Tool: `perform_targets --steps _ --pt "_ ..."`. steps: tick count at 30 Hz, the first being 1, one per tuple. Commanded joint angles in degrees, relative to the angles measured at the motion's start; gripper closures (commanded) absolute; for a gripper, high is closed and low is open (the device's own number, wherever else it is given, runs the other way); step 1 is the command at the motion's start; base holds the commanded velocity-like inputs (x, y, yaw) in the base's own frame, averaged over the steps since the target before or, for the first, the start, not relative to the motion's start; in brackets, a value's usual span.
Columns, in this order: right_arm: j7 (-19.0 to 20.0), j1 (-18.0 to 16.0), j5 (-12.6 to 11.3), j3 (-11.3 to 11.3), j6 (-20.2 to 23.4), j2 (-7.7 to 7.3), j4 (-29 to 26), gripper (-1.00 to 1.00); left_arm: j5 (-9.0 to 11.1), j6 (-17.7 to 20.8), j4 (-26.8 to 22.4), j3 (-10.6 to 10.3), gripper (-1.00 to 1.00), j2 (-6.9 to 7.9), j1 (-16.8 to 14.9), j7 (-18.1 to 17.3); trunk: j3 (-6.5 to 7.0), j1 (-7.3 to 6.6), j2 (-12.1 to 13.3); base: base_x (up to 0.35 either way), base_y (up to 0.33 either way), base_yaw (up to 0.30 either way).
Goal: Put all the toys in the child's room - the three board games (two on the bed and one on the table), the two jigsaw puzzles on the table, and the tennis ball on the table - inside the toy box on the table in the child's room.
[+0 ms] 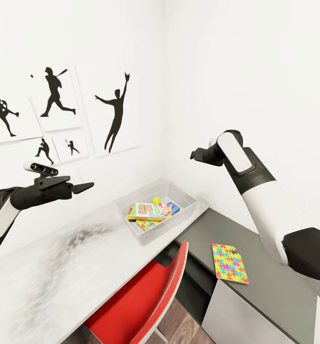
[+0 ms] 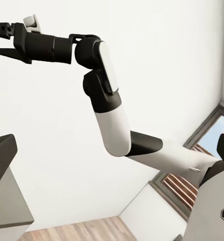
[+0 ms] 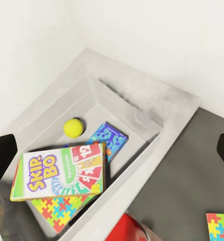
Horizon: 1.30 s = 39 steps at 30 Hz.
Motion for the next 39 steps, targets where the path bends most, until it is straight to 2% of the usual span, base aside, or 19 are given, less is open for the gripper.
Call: perform_targets --steps 1,39 --pt "-0.6 -0.1 -0.6 0.2 0.0 -0.07 -0.1 -1.00 0.1 0.6 0.0 -0.2 -1.00 0.03 -0.1 -0.2 -0.04 0.04 -0.1 0.000 0.000 0.000" --pt "-0.3 0.8 -0.5 0.2 0.0 -0.08 -0.1 -1.00 0.1 0.5 0.0 -0.1 -1.00 0.04 0.6 -0.2 3.56 0.04 -0.1 -0.013 0.000 -0.004"
